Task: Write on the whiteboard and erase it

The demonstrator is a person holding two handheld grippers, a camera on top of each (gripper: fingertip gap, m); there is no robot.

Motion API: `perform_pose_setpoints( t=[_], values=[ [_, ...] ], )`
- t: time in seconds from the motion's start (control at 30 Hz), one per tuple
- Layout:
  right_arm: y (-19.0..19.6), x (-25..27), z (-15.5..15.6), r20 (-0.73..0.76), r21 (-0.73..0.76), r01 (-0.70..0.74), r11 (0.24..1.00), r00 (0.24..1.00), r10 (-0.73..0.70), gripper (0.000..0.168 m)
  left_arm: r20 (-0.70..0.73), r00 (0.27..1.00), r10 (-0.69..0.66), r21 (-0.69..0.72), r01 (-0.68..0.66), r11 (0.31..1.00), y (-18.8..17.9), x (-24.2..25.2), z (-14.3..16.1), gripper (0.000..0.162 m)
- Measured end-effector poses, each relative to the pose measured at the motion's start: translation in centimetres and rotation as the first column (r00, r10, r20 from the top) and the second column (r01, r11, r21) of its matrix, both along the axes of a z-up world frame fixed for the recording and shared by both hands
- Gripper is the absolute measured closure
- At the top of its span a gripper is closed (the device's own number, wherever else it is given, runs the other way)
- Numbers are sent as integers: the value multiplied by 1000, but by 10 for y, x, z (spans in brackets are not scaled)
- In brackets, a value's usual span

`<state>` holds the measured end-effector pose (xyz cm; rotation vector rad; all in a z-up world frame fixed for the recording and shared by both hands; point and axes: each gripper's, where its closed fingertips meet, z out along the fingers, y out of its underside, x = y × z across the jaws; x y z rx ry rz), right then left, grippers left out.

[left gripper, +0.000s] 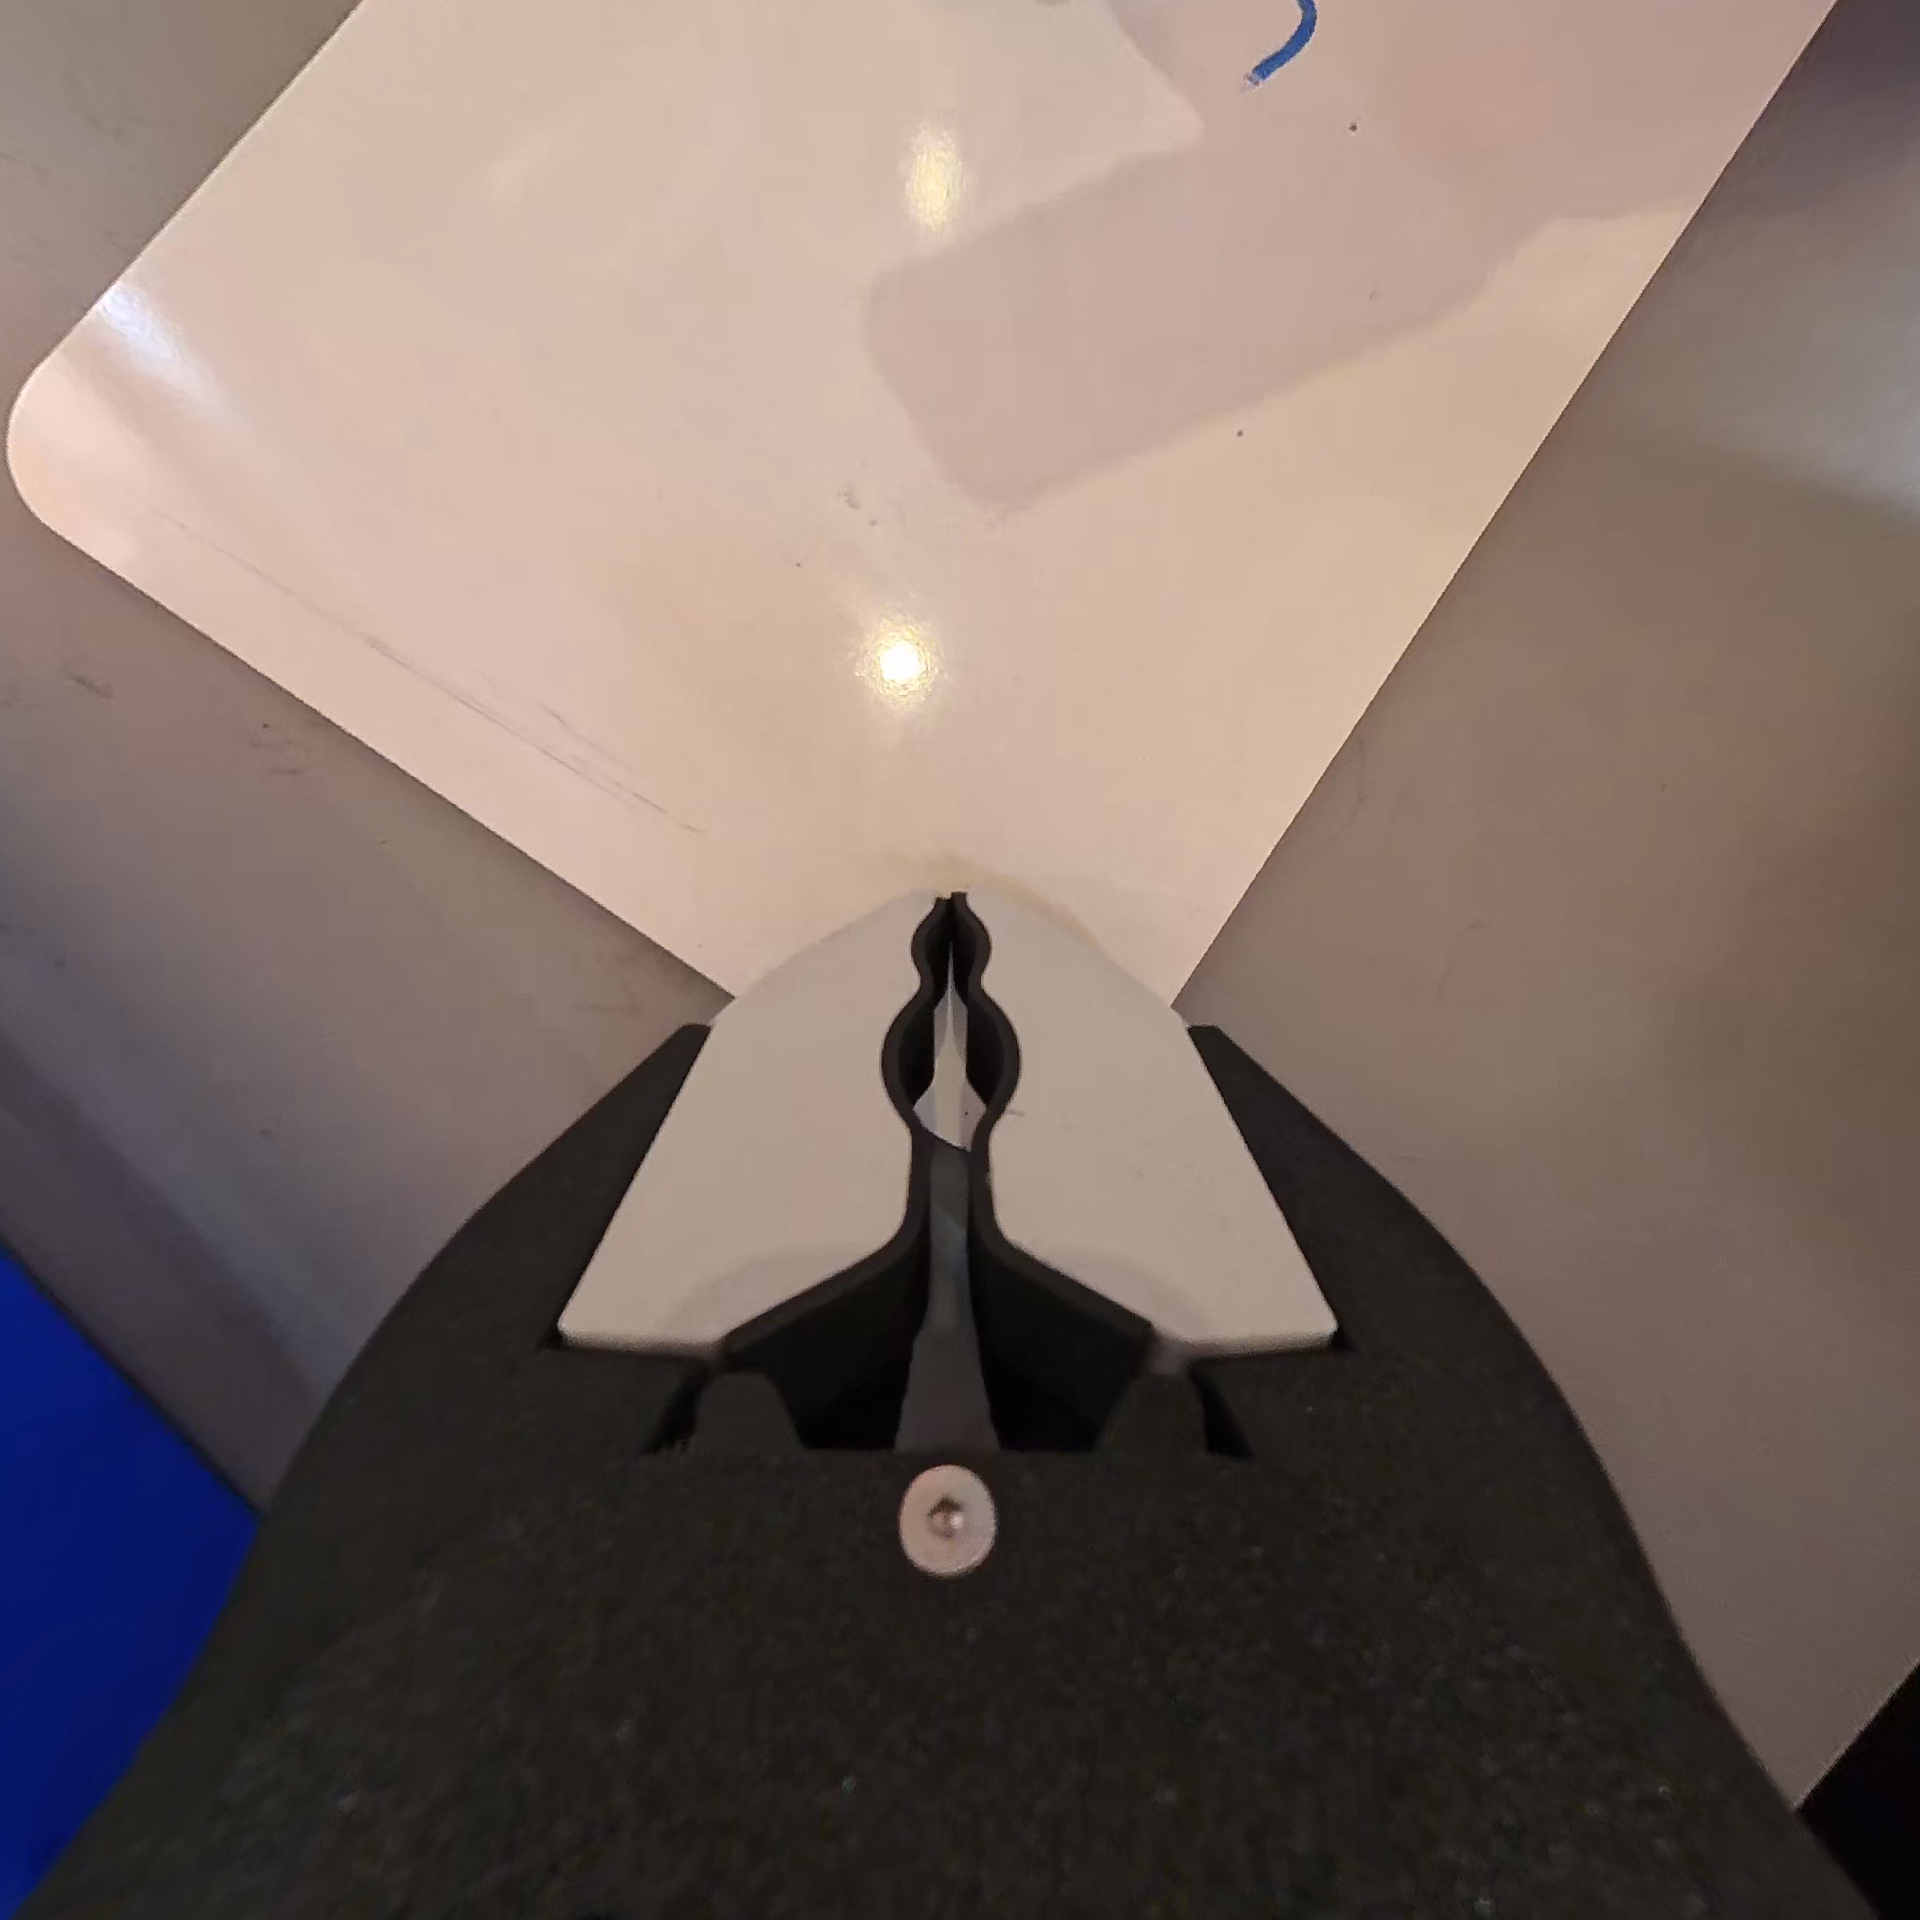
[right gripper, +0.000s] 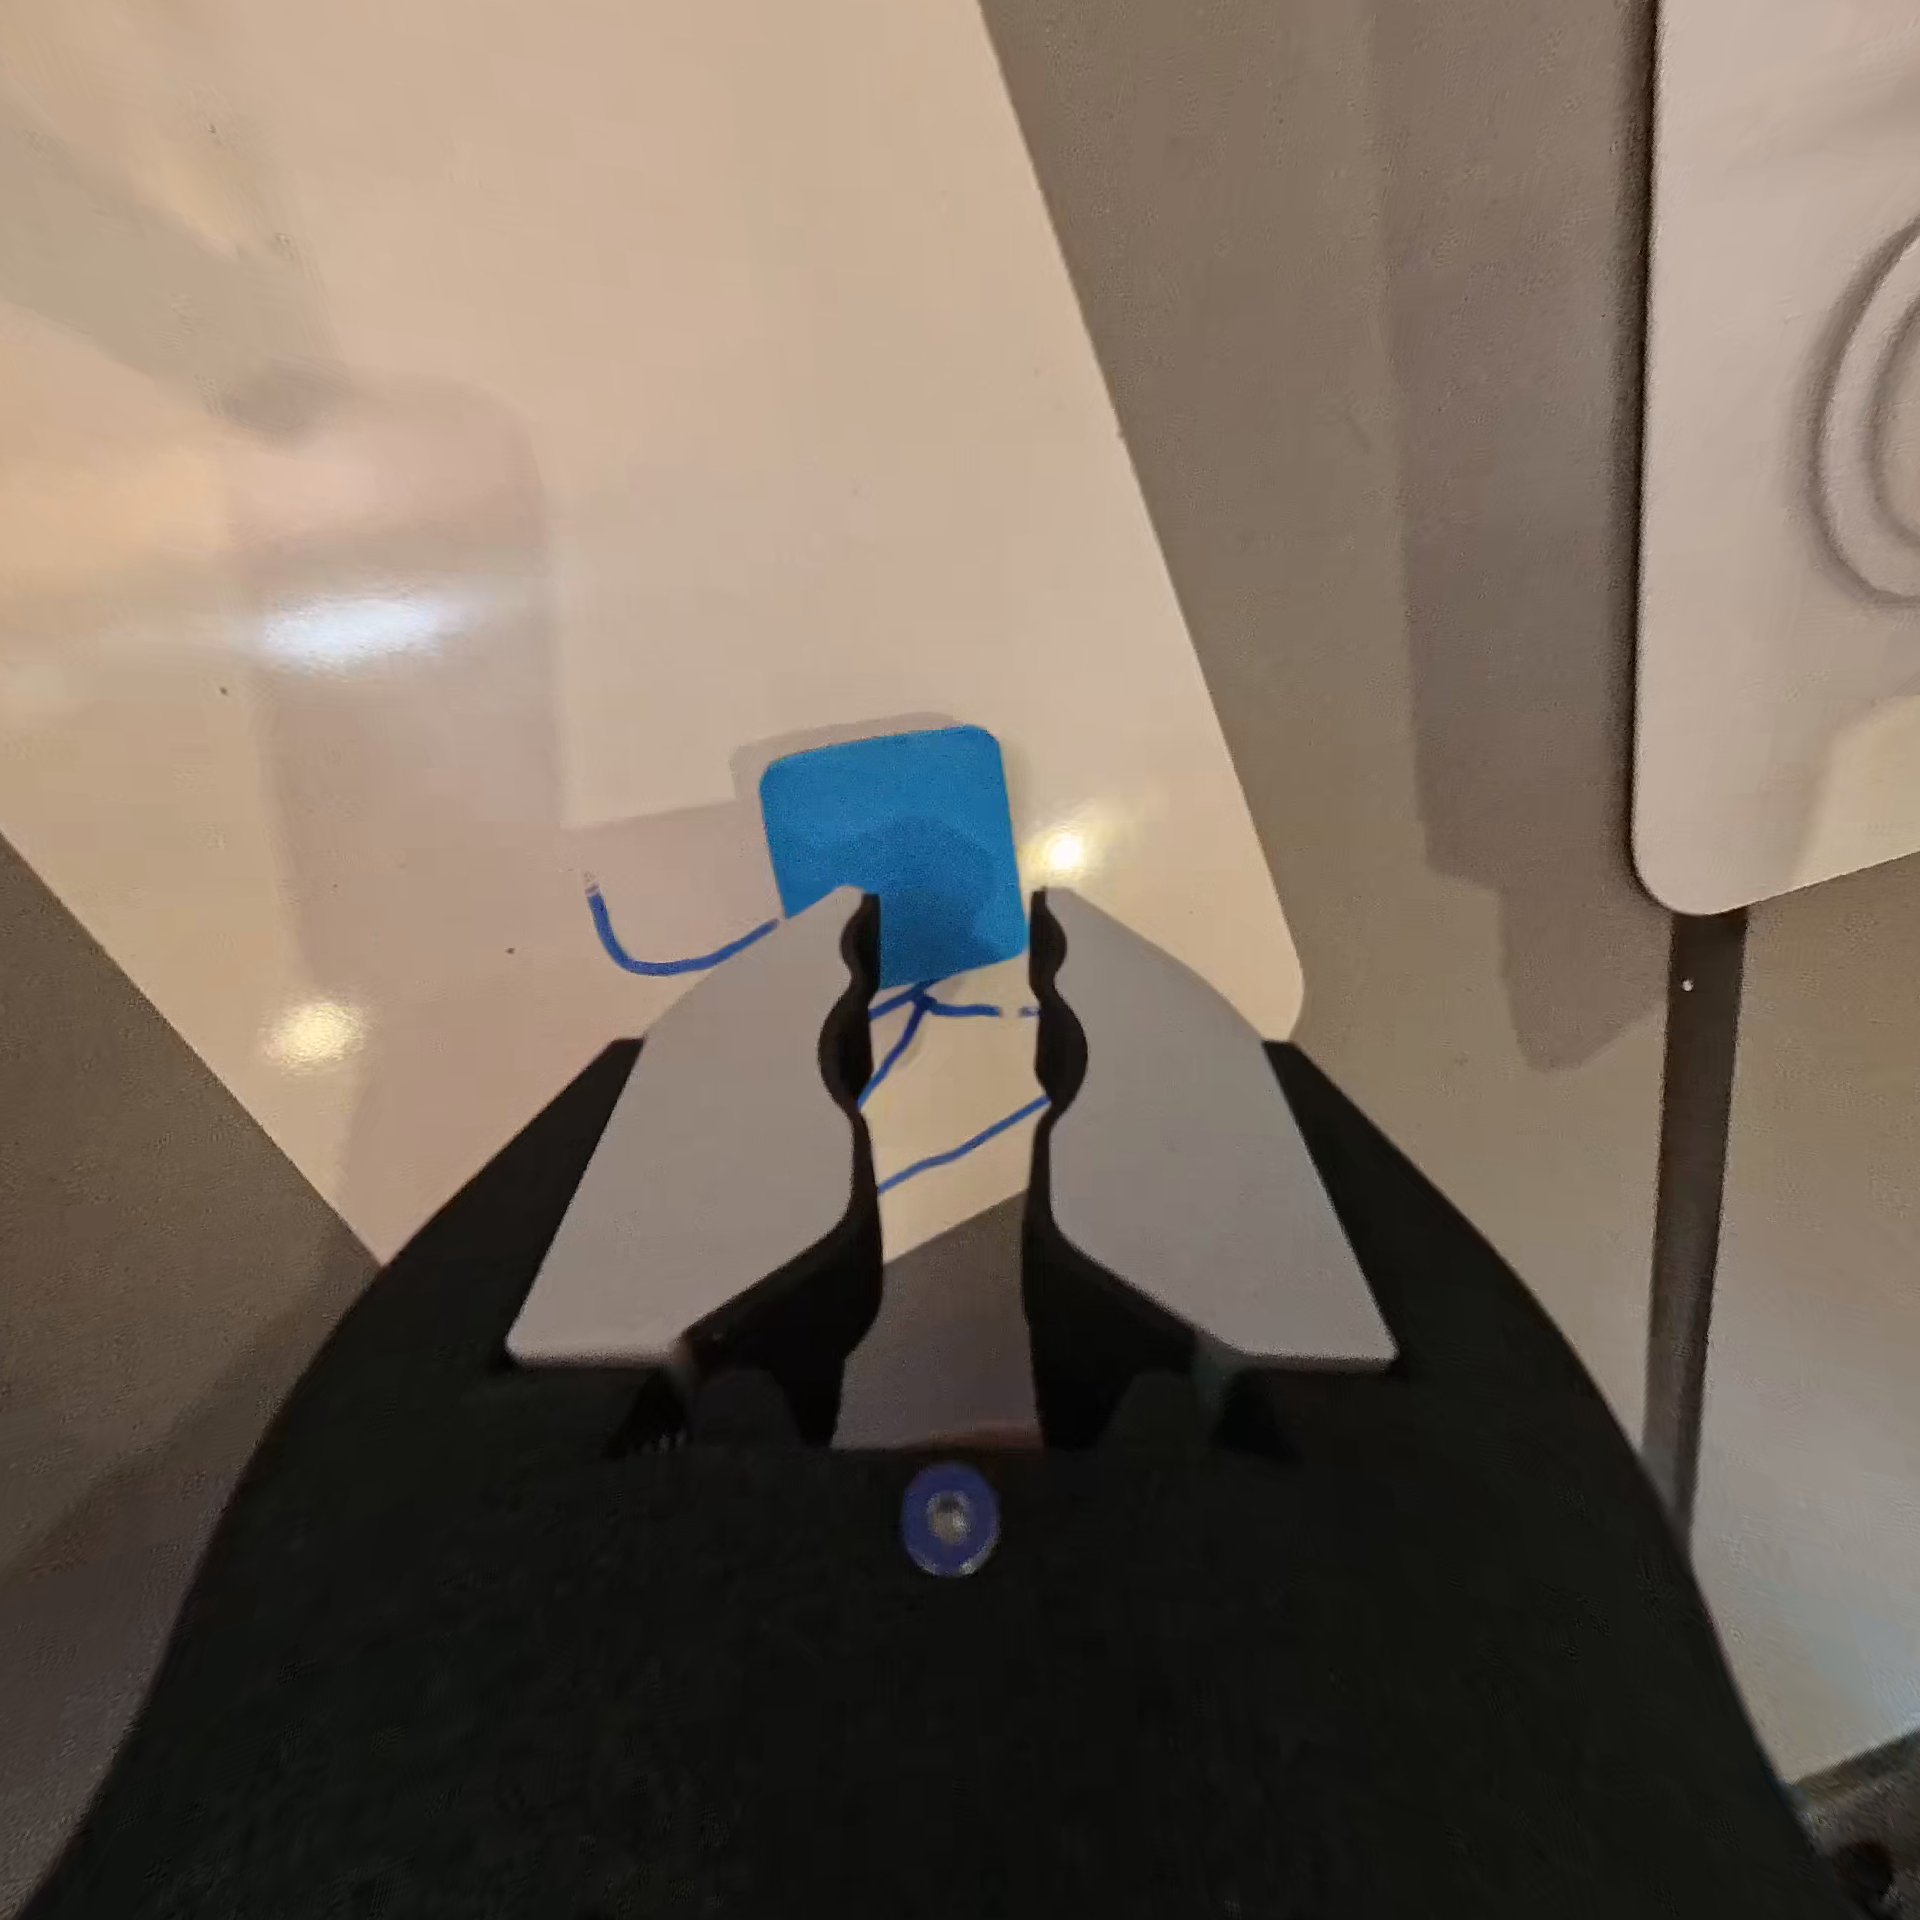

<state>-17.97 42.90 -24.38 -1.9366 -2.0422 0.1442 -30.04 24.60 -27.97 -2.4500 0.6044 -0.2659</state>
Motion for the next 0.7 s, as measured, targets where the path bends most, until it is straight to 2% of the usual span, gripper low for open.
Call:
perform_pose_setpoints(
  t=[0.07, 0.13, 0.17, 0.3, 0.37, 0.7],
  values=[
    [4, -5, 3, -26, -19, -44, 999, 999, 43, 138, -4, 1000, -3, 1, 3, 1000, 0, 0, 0, 162],
    [3, -8, -11, 16, -60, -80, 995, 997, 81, 133, -3, 1000, -5, -2, 5, 1000, 0, 0, 0, 162],
    [-1, -10, -17, 27, -90, -107, 990, 994, 110, 140, -2, 1000, -5, -3, 5, 1000, 0, 0, 0, 162],
    [-4, -15, -19, 3, -141, -111, 984, 994, 112, 137, 6, 1000, -1, -6, 1, 1000, -1, -1, 0, 162],
    [-8, -11, -18, 17, -138, -125, 983, 992, 128, 139, 7, 1000, 0, -1, 0, 1000, 0, -1, 0, 162],
    [-21, -1, -14, 24, -127, -165, 978, 985, 170, 125, 14, 1000, 1, -2, -1, 1000, 1, -1, 0, 162]
  ],
)
